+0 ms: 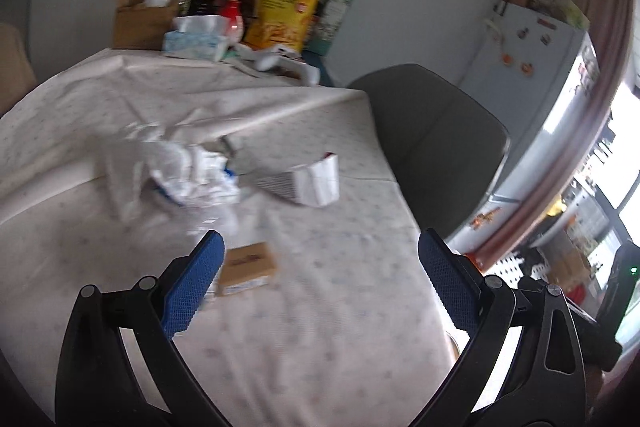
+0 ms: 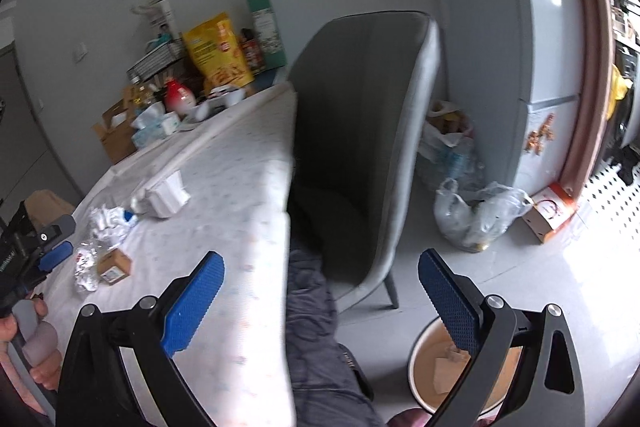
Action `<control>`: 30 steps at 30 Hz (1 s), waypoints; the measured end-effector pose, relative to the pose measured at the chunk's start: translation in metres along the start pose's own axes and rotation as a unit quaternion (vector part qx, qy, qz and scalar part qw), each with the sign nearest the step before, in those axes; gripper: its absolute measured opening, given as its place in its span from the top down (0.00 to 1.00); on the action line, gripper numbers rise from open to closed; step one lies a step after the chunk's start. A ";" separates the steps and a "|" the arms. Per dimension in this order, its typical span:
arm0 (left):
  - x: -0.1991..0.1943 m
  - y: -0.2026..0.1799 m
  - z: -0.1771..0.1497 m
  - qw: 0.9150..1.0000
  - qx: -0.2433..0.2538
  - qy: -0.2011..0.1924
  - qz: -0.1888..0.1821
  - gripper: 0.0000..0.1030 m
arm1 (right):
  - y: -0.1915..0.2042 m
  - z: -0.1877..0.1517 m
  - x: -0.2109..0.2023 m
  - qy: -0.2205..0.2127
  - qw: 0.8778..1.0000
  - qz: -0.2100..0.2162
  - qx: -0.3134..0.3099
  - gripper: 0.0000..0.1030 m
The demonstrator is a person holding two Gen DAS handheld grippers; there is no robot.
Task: Collect trash
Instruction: 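Return the left gripper to the table and grasp the clear plastic bottle, then grasp the small cardboard box with the right gripper while the left holds the bottle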
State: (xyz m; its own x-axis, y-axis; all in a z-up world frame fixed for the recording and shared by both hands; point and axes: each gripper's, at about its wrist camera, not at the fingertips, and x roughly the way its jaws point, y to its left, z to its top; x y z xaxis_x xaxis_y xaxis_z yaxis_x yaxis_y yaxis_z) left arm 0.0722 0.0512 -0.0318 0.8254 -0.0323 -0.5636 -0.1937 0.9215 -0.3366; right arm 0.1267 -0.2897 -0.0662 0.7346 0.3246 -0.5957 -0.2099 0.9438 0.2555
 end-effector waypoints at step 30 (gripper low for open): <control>-0.040 0.093 -0.002 0.996 -0.071 -0.025 0.041 0.74 | 0.183 -0.007 0.054 0.073 0.983 0.123 -0.113 0.07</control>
State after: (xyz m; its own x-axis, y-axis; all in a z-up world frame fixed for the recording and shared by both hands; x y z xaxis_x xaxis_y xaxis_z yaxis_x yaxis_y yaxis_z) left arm 0.0203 0.1375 -0.0417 0.8283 0.0644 -0.5566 -0.3324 0.8562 -0.3956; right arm 0.1230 -0.0990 -0.0569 0.5462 0.5351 -0.6444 -0.5206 0.8196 0.2393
